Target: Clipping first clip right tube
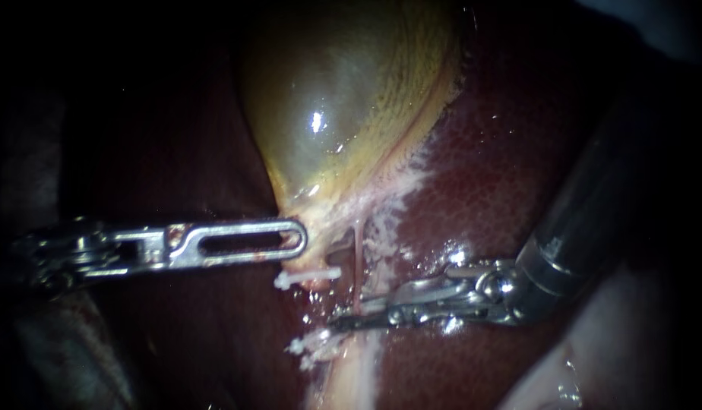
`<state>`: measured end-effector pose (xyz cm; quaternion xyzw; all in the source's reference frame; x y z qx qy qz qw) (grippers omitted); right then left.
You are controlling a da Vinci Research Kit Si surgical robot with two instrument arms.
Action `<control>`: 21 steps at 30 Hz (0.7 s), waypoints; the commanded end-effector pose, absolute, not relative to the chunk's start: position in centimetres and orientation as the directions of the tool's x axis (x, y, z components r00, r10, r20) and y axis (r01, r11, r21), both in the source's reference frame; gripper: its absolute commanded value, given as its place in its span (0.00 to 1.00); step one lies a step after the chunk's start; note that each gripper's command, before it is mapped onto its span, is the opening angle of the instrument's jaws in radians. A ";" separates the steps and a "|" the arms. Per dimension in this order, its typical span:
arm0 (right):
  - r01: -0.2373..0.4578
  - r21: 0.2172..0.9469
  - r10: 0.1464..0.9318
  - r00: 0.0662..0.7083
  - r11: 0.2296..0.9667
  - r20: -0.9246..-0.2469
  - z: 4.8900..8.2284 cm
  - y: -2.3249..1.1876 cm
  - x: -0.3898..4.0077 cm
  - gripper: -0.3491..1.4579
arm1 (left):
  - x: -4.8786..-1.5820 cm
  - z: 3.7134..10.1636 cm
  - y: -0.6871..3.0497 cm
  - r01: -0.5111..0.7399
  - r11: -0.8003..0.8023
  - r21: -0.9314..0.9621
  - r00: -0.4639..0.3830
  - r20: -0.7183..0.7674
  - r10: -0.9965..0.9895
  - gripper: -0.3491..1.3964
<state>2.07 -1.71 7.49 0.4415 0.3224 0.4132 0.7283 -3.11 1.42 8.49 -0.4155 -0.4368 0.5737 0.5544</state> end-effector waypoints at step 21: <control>-0.323 0.906 0.889 0.446 0.272 -0.108 7.52 -1.68 2.05 0.00 | -3.12 8.50 1.42 -0.273 -0.004 -0.962 -0.040 0.007 0.999 0.00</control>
